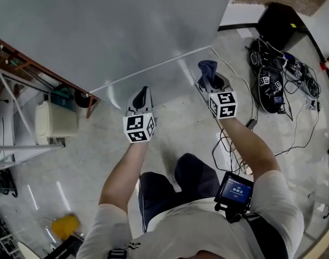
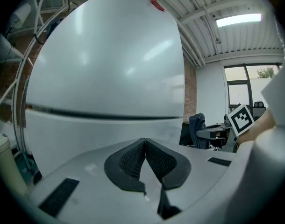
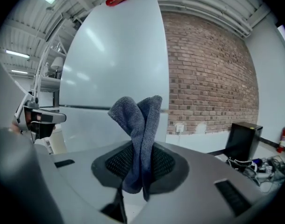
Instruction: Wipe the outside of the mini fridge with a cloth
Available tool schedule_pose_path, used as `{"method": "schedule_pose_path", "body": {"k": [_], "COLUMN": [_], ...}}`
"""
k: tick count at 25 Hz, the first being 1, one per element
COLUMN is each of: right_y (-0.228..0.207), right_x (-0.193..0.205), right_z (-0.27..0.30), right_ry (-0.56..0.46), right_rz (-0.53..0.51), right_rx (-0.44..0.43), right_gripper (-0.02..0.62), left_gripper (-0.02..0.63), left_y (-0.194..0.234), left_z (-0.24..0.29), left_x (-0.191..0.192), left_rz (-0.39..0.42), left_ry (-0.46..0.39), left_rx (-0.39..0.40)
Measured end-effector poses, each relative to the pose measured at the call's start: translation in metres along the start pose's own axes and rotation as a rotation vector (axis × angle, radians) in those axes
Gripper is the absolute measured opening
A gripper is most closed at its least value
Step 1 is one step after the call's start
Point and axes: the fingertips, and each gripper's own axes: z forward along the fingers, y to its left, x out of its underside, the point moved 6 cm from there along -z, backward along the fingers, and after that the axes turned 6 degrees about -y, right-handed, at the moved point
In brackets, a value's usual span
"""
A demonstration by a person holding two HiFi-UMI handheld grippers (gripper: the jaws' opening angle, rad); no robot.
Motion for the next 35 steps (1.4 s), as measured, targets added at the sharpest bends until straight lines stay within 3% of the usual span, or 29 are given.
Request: {"method": "schedule_pose_path", "body": {"k": [11,18,24,35], "right_y": [0.012,0.013,0.014,0.072], "right_x": [-0.235,-0.351,-0.393,-0.399], "right_z": [-0.083,-0.131,-0.178,-0.264], "right_ry": [-0.102,-0.173,-0.214,-0.259], "right_rz": [-0.026,0.001,-0.008,0.041], "right_rx": [-0.049,-0.095,-0.149,-0.137], "right_gripper": [0.084,0.084,0.084,0.084], "left_gripper": [0.004,0.004,0.005,0.003], "left_y": [-0.039,-0.063,-0.088,-0.094], "left_z": [-0.051,-0.083,-0.128,-0.228], "left_x": [-0.215,-0.326,-0.373,-0.368], "left_rz": [0.015,0.006,-0.004,-0.042], "left_ry": [-0.052,-0.094,-0.146,-0.184], "left_rx": [0.002,-0.018,-0.040,-0.019]}}
